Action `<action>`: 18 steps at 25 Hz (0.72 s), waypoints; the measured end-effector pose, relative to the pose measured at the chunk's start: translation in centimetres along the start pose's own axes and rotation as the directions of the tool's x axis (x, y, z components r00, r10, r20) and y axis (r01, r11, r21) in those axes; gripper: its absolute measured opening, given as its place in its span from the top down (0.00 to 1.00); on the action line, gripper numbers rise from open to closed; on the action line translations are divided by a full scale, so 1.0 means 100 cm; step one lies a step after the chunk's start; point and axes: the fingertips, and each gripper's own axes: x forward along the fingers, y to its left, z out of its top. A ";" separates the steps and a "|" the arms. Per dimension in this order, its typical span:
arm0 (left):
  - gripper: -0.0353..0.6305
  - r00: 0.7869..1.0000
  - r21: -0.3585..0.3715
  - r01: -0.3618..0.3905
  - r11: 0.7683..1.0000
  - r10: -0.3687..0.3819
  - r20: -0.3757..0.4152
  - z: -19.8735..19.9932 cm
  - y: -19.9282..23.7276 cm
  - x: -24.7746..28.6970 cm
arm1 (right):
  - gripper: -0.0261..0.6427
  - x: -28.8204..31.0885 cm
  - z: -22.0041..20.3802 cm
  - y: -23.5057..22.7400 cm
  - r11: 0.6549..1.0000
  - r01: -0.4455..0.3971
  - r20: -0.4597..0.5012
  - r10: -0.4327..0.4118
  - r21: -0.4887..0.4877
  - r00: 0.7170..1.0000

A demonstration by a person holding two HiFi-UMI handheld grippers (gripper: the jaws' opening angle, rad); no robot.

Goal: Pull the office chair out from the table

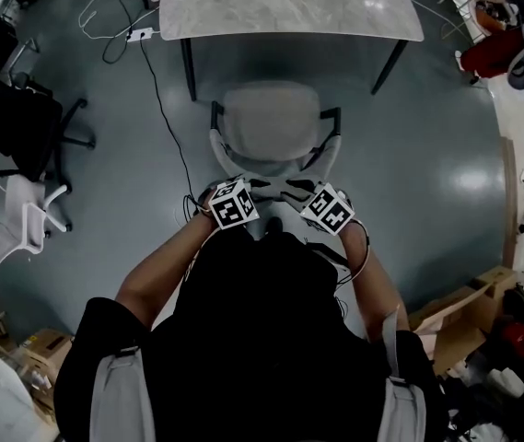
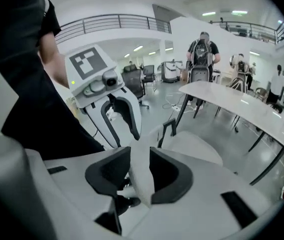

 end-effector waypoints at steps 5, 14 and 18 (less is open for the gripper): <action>0.75 0.974 -0.111 -0.020 0.994 0.044 0.221 0.053 0.019 -0.050 | 0.81 -0.051 0.058 -0.005 0.996 0.056 0.200 -0.043 -0.063 0.979; 0.84 0.854 -0.093 -0.073 0.993 0.111 0.509 0.136 0.043 -0.162 | 0.89 -0.155 0.161 -0.018 0.995 0.086 0.587 -0.102 0.055 0.803; 0.89 0.812 -0.081 -0.038 0.996 0.078 0.578 0.161 0.035 -0.176 | 0.90 -0.180 0.166 -0.019 0.992 0.079 0.630 -0.122 0.096 0.767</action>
